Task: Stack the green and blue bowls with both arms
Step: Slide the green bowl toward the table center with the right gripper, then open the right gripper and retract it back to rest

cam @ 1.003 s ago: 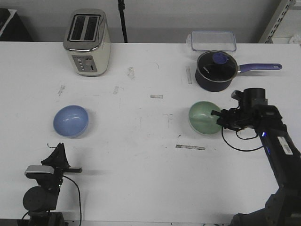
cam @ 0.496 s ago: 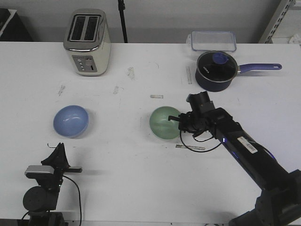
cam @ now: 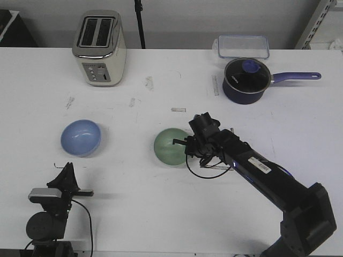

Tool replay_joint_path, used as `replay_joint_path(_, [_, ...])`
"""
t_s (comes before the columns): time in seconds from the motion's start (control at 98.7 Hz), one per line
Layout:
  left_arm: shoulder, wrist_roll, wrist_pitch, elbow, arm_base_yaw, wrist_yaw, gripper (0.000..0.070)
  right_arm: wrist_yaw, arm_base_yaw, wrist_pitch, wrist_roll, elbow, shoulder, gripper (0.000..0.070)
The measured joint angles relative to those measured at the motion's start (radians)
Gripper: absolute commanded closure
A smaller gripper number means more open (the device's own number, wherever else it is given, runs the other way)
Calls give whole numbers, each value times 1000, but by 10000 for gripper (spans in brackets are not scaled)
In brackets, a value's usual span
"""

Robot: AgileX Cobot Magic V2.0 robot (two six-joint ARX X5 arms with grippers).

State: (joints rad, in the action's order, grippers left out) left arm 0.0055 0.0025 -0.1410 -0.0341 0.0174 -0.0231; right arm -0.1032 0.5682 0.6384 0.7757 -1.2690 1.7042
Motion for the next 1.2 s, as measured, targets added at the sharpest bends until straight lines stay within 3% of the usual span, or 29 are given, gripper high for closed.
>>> replay_joint_path(0.132, [0,0,0,0,0,0,698,44,14,0,9,0,0,691])
replay_joint_path(0.334, [0,0,0,0,0,0,698,48,15,0,15,0,0,673])
replay_joint_path(0.375, [0,0,0,0,0,0,698,48,14,0,15,0,0,617])
replay_joint_path(0.456, [0,0,0,0,0,0,698,48,13,0,15,0,0,416])
replay_joint_path(0.496, [0,0,0,0,0,0,698,48,14,0,15,0,0,347])
replay_joint_path(0.668, [0,0,0,0,0,0,698,52,14,0,14,0,-1,317])
replay_joint_path(0.78, [0,0,0,0,0,0,698,75,14,0,1,0,-26,211])
replay_joint_path(0.972, [0,0,0,0,0,0,698,82,0,-1,-109,0,-136,210])
replay_joint_path(1.144, [0,0,0,0,0,0,698,137,-24,-2,-283,0,-216,218])
replay_joint_path(1.195, [0,0,0,0,0,0,698,159,-33,-10,-343,2,-240,251])
